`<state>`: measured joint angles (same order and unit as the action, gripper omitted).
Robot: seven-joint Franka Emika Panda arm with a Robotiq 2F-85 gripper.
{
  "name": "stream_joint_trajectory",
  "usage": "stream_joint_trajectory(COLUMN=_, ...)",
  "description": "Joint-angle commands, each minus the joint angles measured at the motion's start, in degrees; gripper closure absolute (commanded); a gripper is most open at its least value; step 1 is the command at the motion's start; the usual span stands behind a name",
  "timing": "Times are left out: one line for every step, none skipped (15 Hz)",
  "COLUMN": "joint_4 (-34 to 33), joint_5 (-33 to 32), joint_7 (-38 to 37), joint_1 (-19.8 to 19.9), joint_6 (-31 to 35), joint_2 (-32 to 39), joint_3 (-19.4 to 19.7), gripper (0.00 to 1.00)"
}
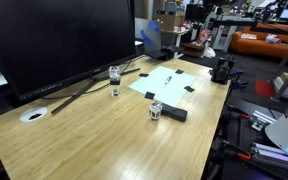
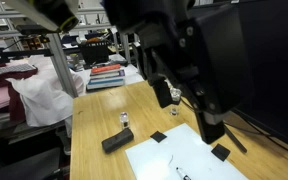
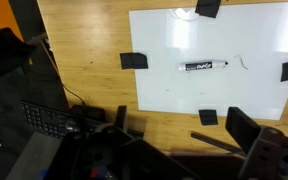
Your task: Write the letter v on the paper using the marker
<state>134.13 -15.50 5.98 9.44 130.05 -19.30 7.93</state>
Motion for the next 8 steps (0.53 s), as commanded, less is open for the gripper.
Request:
stream_joint_trajectory(joint_4=-0.13, joint_5=0.05, joint_7=0.04, joint_1=0.01, joint_6=-0.17, joint_2=-0.02, joint_3=-0.02, gripper=0.00)
stream_joint_trajectory(joint_4=-0.13, joint_5=0.06, joint_7=0.04, joint_1=0.01, joint_6=-0.17, joint_2=-0.02, joint_3=-0.03, gripper=0.00)
stream_joint_trajectory(joint_4=-0.83, joint_5=0.00, joint_7=1.51, joint_1=-0.28, joint_6=-1.28, joint_2=0.31, joint_3=0.03, gripper=0.00)
stream_joint_trajectory(joint_4=-1.26, joint_5=-0.46, joint_7=3.12, joint_1=-0.65, joint_6=-2.03, joint_2=0.57, joint_3=-0.08, gripper=0.00)
stream_joint_trajectory(joint_4=-1.77, joint_5=0.33, joint_7=6.95, joint_1=-1.92, joint_6=-2.81, joint_2=0.92, joint_3=0.07, gripper=0.00)
stream_joint_trajectory(joint_4=-2.11, joint_5=1.08, joint_7=9.80, joint_1=-3.02, joint_6=-3.31, joint_2=1.30, joint_3=0.05, gripper=0.00)
stream_joint_trajectory(joint_4=-2.47, joint_5=1.72, joint_7=12.15, joint_1=-4.12, joint_6=-3.66, joint_2=1.79, joint_3=-0.03, gripper=0.00)
stream_joint_trajectory(joint_4=-3.05, joint_5=1.90, joint_7=14.18, joint_1=-5.17, joint_6=-4.06, joint_2=2.85, joint_3=-0.21, gripper=0.00)
